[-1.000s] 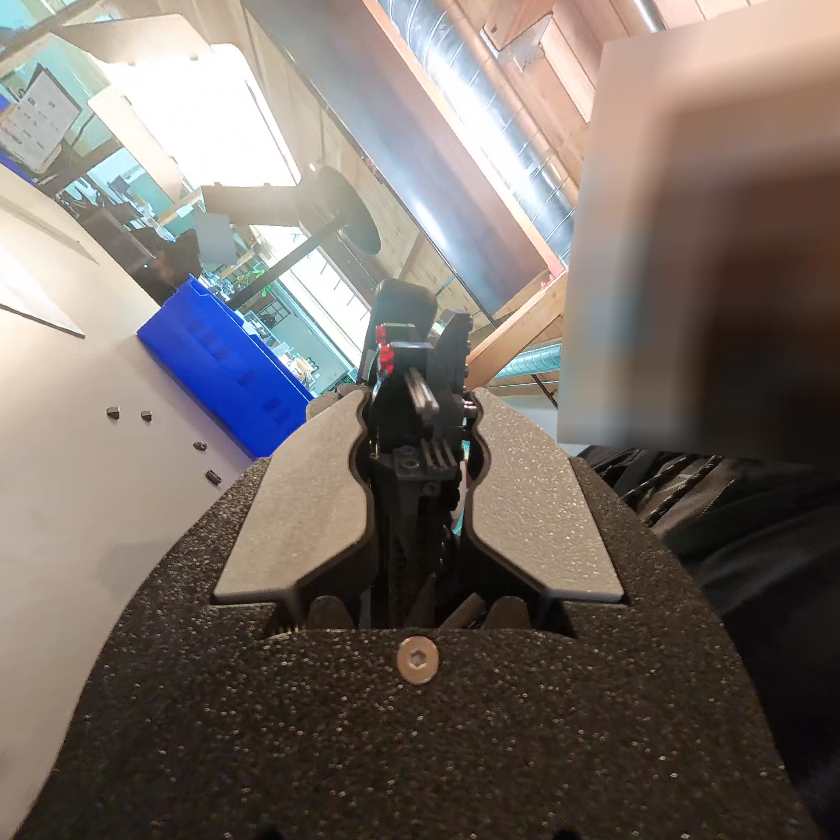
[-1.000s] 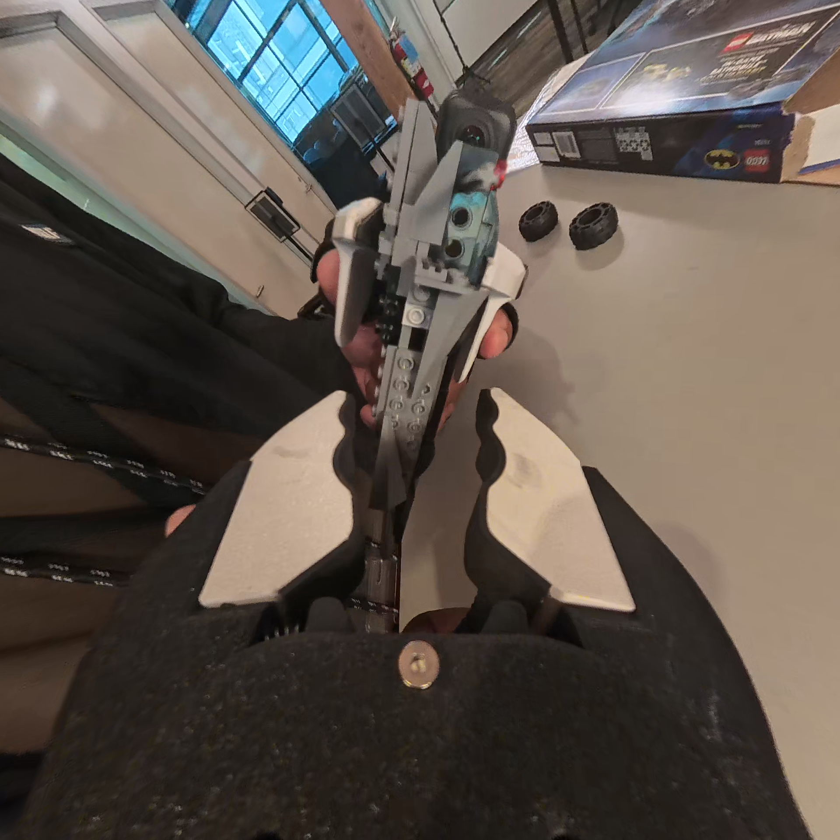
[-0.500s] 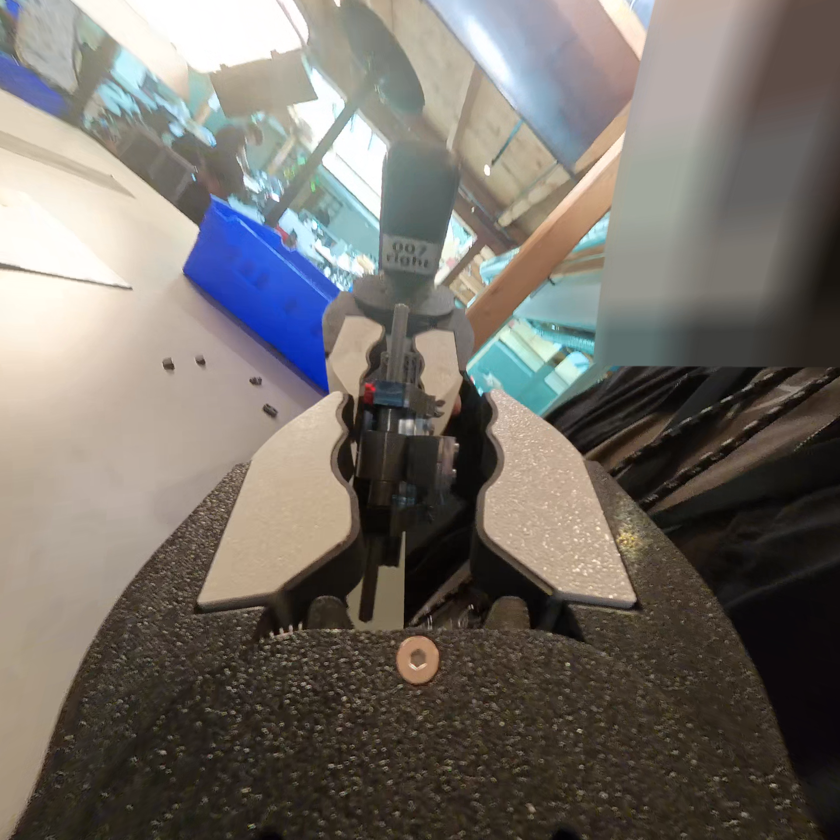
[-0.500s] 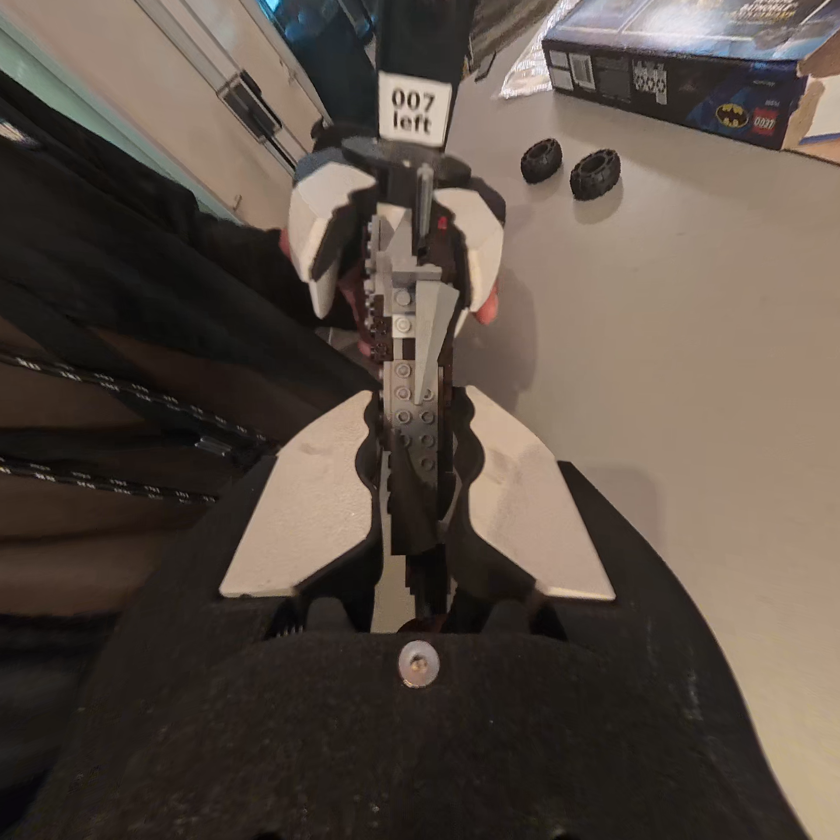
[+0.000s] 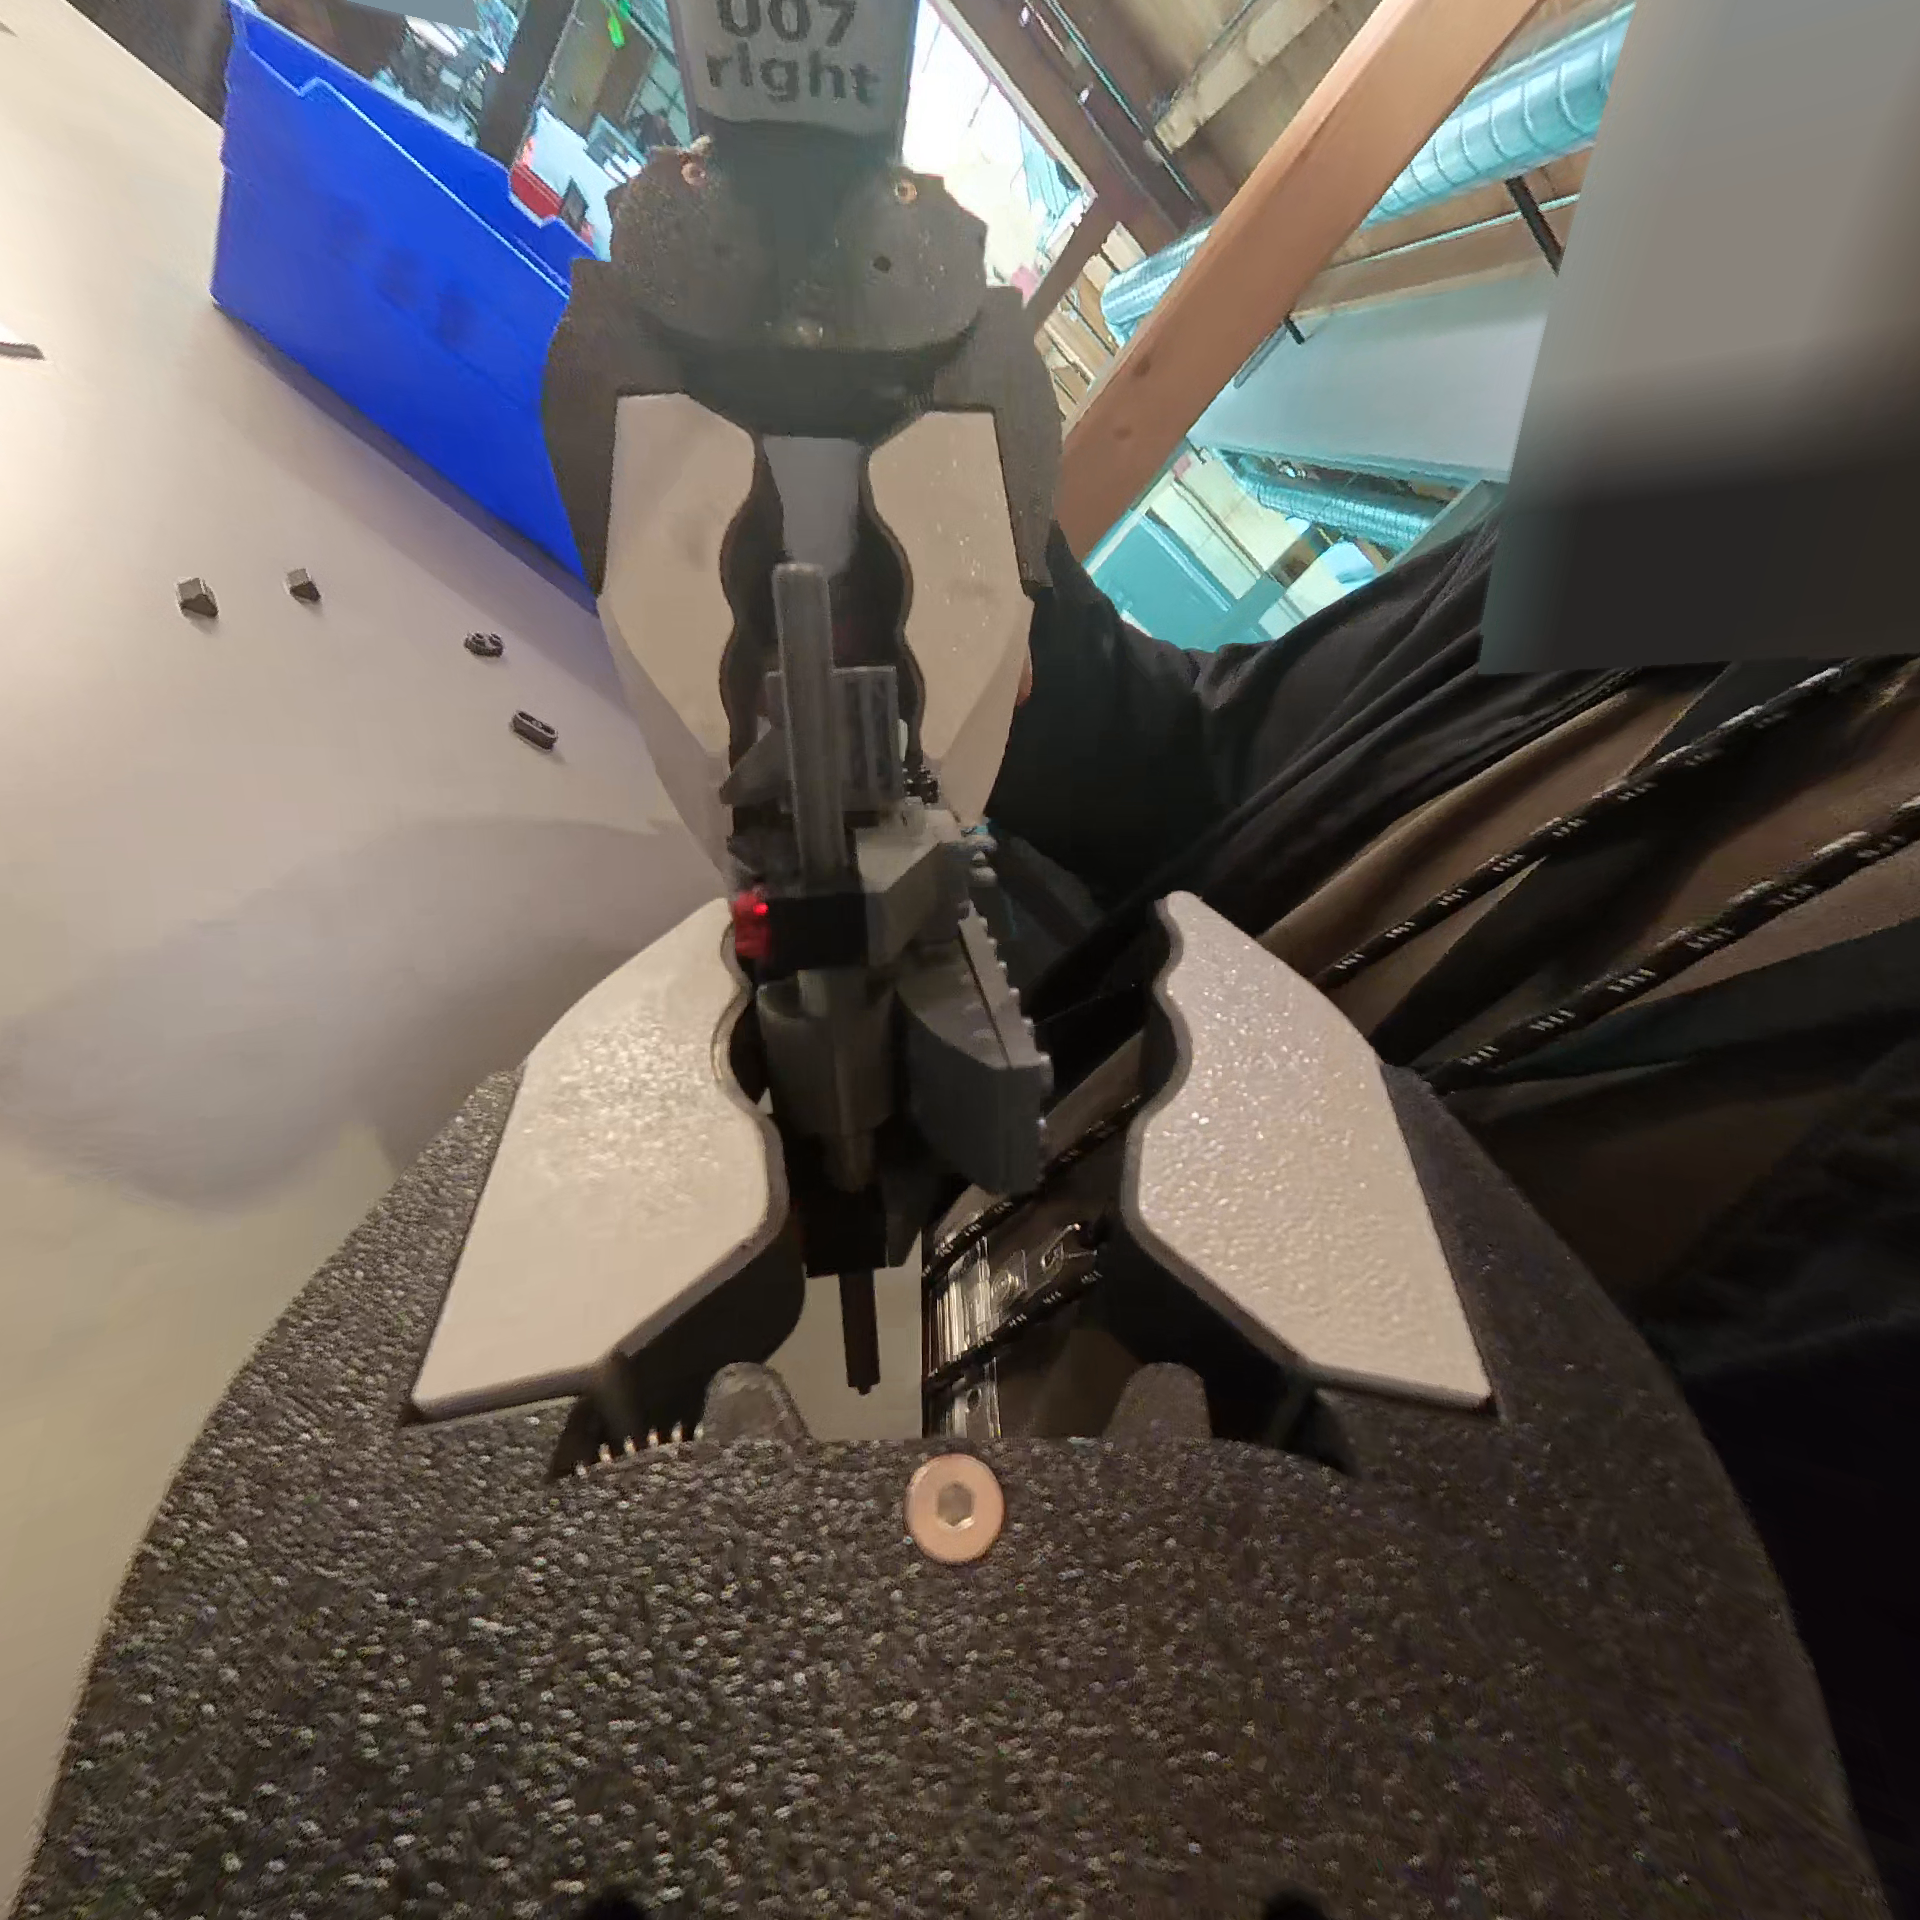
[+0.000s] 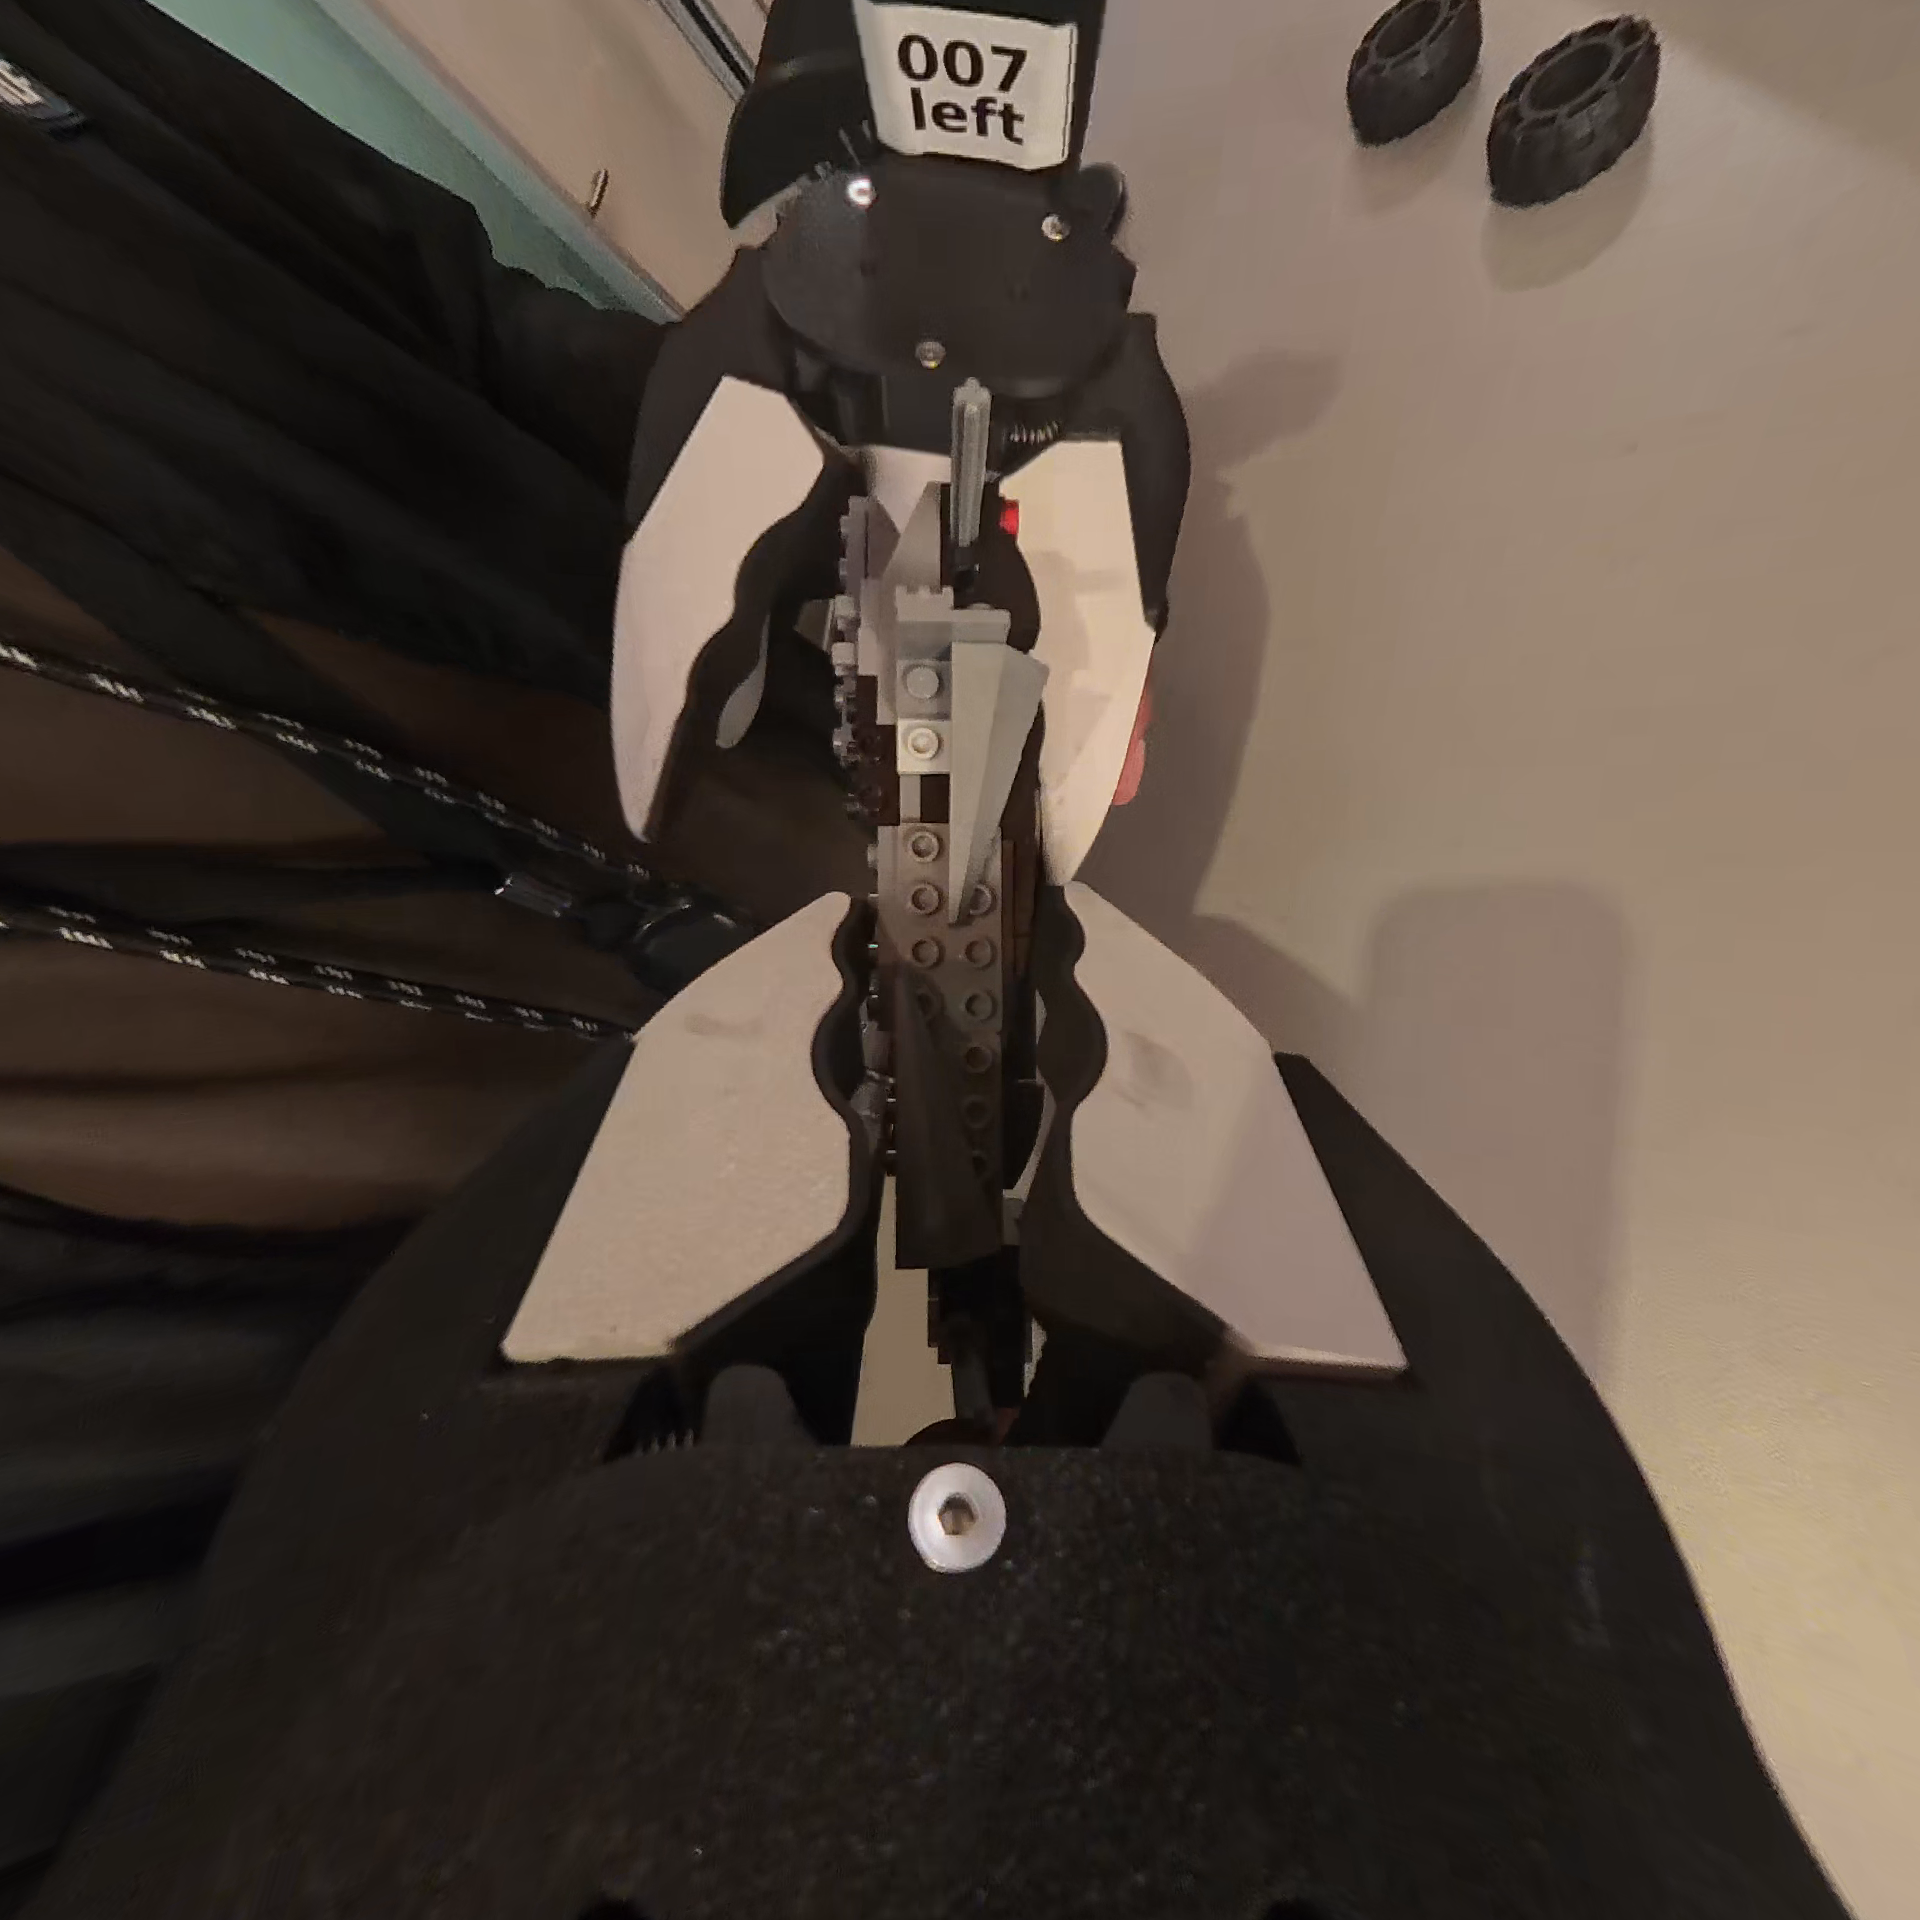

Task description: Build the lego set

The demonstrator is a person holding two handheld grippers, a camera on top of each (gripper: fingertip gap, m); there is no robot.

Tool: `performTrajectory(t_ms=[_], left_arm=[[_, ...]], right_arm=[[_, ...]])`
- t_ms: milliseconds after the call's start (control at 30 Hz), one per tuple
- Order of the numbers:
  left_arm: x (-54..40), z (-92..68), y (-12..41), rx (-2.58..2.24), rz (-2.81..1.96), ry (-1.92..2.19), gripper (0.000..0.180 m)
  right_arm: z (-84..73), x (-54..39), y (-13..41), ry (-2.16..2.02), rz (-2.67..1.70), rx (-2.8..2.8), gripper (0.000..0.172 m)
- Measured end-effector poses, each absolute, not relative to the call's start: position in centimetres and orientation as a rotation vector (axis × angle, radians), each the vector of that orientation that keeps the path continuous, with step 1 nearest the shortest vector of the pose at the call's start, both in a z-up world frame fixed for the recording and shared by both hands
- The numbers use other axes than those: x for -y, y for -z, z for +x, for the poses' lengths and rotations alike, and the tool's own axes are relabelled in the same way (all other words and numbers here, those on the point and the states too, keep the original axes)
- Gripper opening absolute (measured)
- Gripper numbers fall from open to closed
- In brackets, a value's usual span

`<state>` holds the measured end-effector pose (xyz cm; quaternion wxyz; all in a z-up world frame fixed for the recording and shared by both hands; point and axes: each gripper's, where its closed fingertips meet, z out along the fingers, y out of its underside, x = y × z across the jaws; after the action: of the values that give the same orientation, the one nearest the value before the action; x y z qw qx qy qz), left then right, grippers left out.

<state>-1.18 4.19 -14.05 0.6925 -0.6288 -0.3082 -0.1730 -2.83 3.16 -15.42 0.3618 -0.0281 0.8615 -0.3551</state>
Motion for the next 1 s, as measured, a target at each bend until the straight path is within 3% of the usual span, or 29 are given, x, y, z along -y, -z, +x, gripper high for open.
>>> performTrajectory(t_ms=[233,533,667,1000], left_arm=[[-5.0,-1.4,14.2,0.769,-1.281,0.413,0.088],[-4.3,-2.8,14.1,0.964,-0.888,0.714,0.093],[-3.6,-3.2,14.8,0.994,-0.822,0.755,0.079],[-2.7,-2.9,14.7,0.976,-0.795,0.770,0.075]], right_arm=[[-3.1,-3.5,16.2,0.777,-0.033,-2.207,0.030],[-4.2,-3.3,17.4,0.639,0.123,-2.225,0.026],[-4.2,-3.0,17.7,0.622,0.124,-2.278,0.026],[-4.1,-1.9,17.5,0.699,0.167,-2.366,0.025]])
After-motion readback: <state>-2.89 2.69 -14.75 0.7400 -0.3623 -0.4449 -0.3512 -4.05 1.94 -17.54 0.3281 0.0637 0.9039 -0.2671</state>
